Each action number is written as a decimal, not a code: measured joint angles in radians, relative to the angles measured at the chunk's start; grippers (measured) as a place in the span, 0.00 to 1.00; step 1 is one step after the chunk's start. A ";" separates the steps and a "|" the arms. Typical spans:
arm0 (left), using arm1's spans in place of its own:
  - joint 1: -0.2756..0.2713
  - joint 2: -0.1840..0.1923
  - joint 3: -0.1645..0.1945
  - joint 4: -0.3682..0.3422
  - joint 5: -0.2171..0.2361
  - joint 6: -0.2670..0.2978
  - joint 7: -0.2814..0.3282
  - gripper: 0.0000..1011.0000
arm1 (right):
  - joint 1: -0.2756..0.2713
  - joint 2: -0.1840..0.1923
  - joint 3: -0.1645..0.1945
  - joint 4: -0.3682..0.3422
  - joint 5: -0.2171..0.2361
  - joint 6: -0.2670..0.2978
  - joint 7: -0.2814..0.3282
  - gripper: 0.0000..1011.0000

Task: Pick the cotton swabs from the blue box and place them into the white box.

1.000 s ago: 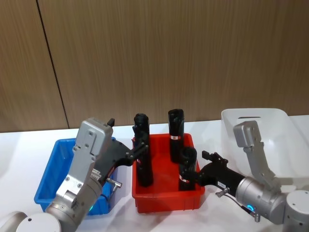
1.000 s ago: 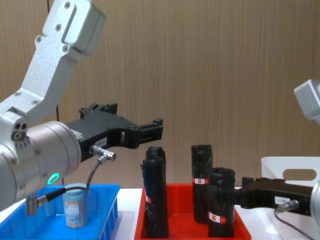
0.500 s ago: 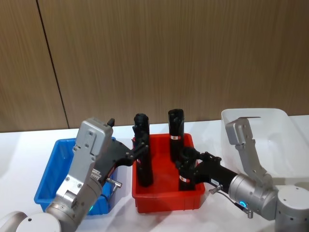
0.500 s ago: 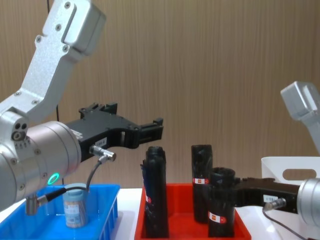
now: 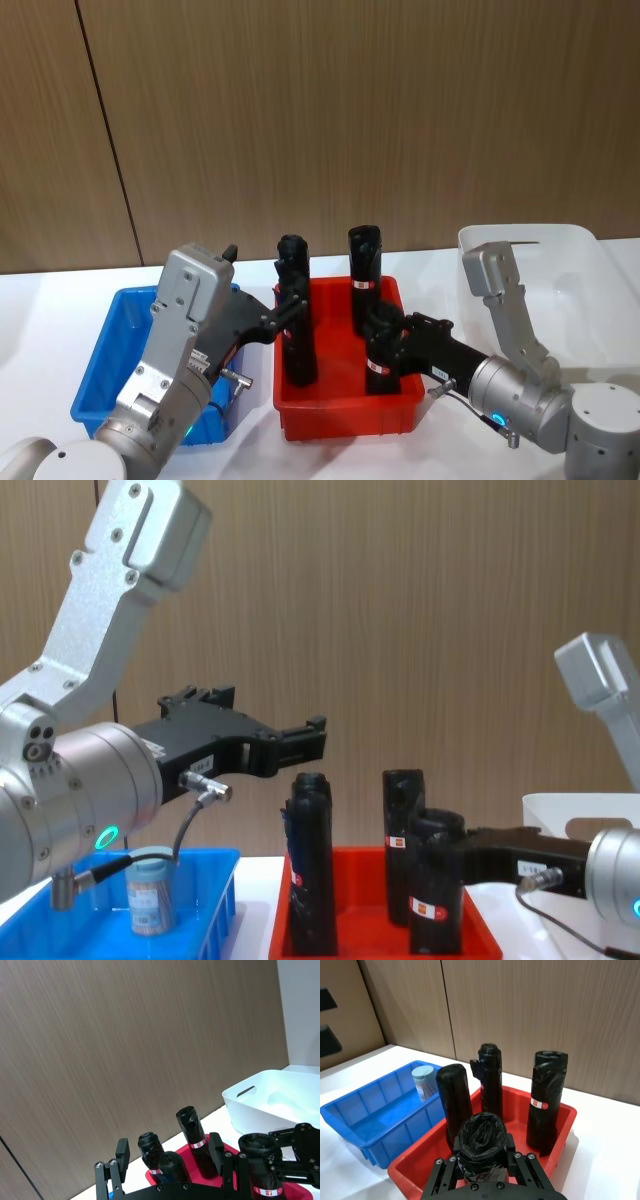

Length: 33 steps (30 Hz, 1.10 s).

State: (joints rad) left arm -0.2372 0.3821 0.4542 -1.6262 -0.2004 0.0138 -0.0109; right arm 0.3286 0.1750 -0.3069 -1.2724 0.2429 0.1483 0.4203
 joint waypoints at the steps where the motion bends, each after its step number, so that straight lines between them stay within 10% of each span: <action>1: 0.000 0.000 0.000 0.000 0.000 0.000 0.000 0.99 | 0.000 0.000 0.000 0.000 0.000 0.000 0.000 0.45; 33: 0.000 0.000 0.000 0.000 0.000 0.000 0.000 0.99 | 0.011 0.070 0.082 -0.229 0.018 -0.038 -0.126 0.36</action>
State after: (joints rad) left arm -0.2372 0.3821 0.4543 -1.6262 -0.2004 0.0139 -0.0109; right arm 0.3395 0.2449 -0.2253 -1.5018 0.2611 0.1105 0.2939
